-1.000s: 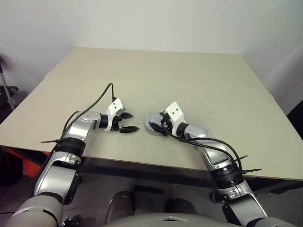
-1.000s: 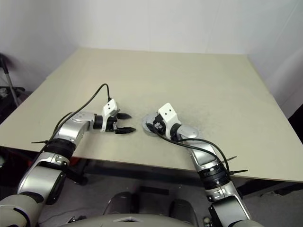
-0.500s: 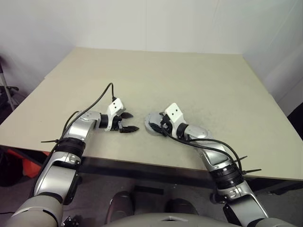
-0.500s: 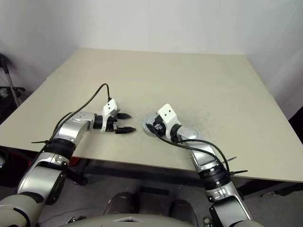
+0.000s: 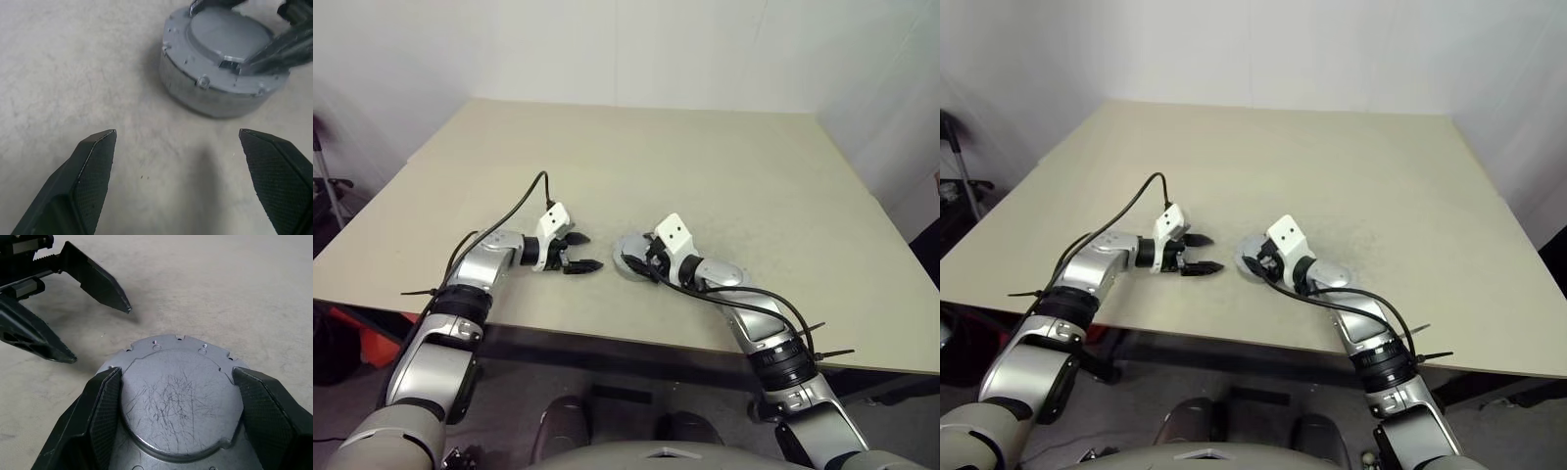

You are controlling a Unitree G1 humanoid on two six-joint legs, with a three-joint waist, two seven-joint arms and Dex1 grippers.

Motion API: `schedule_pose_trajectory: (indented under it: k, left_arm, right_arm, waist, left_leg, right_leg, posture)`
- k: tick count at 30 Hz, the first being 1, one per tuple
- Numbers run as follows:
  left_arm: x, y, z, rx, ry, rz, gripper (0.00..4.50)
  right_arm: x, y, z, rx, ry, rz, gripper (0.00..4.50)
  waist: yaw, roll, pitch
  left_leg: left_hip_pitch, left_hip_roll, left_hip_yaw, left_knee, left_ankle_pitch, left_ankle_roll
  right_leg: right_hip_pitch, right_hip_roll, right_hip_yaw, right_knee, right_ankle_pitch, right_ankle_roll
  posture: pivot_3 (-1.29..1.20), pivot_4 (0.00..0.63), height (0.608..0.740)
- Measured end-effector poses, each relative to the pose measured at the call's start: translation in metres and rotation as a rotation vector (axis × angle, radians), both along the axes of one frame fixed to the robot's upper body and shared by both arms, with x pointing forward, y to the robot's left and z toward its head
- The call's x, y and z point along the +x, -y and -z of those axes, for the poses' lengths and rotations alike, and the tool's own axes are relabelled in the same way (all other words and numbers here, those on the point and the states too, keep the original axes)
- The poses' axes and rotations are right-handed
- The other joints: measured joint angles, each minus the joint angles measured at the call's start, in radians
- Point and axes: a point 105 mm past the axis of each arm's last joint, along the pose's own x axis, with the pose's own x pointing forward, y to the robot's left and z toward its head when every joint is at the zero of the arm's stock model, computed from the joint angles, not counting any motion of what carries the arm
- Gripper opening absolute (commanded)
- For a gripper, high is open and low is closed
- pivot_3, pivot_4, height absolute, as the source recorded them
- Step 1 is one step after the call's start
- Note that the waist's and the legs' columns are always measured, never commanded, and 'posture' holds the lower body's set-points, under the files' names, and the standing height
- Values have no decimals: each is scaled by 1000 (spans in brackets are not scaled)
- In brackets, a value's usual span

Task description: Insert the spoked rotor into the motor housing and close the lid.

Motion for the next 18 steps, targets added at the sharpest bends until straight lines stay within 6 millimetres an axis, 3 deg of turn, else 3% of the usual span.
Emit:
schedule_pose_trajectory:
  k: [1,4,8,12,18]
  left_arm:
    - [2,2,-4,-21,-6,-13,4264]
    - [13,7,-20,-106,-19,-81,3675]
    - [27,18,-41,-200,-38,-139,2309]
    - [23,30,-37,-228,-107,-125,963]
    - [12,37,-18,-194,-234,-99,963]
  right_arm:
    - [0,0,0,-2,-1,0,3137]
    - [0,0,1,-5,-3,-1,3137]
    - [0,-1,1,-7,-4,-4,3137]
    - [0,-1,1,-7,-4,-9,3137]
    - [0,0,1,-8,-3,-5,3137]
  waist:
    - [0,0,0]
    - [0,0,0]
    - [0,0,-1]
    - [-1,0,-1]
    - [-1,0,-1]
  left_leg:
    - [1,0,0,0,0,0]
    - [2,0,0,0,0,0]
    - [2,0,0,0,0,0]
    - [1,0,0,0,0,0]
    - [2,0,0,0,0,0]
  right_leg:
    - [1,0,0,0,0,0]
    - [2,0,0,0,0,0]
    - [2,0,0,0,0,0]
    - [2,0,0,-1,0,0]
    - [3,0,0,-1,0,0]
  posture:
    - [0,0,740]
    - [0,0,740]
    - [0,0,740]
    - [0,0,740]
    - [0,0,740]
